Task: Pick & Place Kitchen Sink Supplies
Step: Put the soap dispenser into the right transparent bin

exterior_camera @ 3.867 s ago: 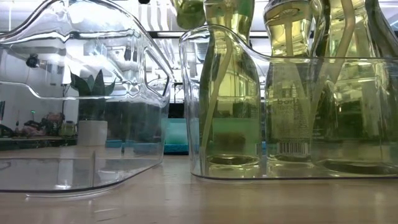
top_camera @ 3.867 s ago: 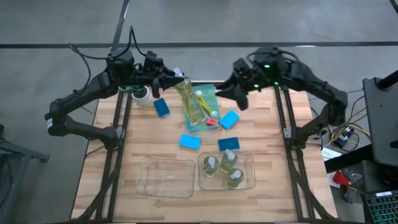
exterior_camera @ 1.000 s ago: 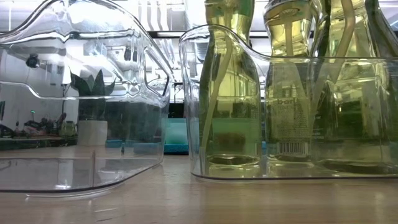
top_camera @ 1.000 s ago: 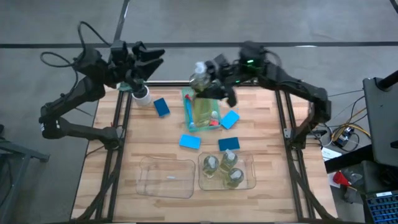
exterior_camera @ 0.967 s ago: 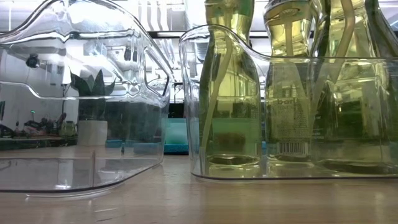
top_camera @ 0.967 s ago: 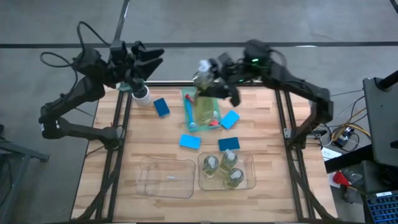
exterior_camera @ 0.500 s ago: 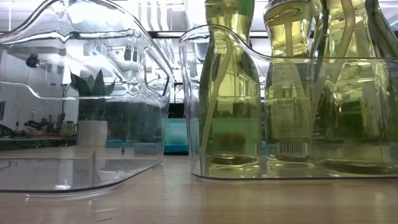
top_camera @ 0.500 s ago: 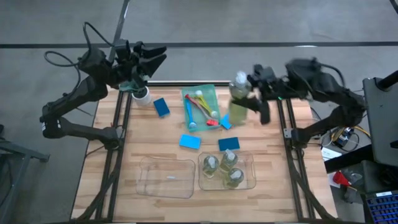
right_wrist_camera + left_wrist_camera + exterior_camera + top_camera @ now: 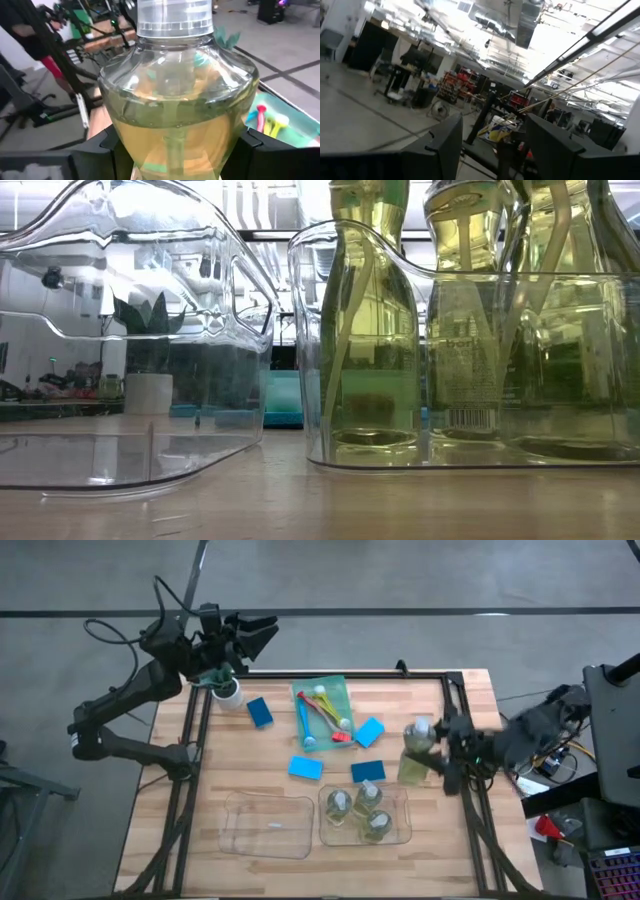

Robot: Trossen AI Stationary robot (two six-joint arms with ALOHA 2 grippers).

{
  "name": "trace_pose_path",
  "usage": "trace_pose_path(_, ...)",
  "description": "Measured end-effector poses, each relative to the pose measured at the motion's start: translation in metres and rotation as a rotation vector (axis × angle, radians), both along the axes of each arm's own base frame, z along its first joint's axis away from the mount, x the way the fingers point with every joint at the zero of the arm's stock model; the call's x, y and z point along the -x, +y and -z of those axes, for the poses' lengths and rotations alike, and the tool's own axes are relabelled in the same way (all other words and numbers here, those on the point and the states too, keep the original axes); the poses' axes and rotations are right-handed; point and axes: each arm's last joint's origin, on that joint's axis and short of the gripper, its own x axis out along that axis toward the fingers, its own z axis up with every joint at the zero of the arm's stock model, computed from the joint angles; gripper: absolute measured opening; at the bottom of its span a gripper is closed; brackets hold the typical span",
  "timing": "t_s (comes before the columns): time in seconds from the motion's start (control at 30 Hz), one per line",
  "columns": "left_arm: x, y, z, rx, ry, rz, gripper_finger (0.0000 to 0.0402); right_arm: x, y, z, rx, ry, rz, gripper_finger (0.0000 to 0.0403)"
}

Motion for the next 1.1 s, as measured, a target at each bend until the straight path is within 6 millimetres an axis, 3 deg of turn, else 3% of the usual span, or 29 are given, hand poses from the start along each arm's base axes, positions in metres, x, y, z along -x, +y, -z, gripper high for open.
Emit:
trace_pose_path(0.3,-0.005,0.002,0.004,0.102,-0.008,0.043,0.0209,0.010,0.044,0.070,0.056,-0.061,0.168,0.0203)
trace_pose_path(0.57,-0.005,0.002,0.004,0.122,-0.005,0.051,0.0209,-0.002,0.062,0.123,-0.002,-0.046,0.242,0.0204)
trace_pose_path(1.1,-0.006,0.002,0.007,0.185,0.011,0.066,0.0209,-0.027,0.089,0.188,0.079,0.025,0.312,0.0205)
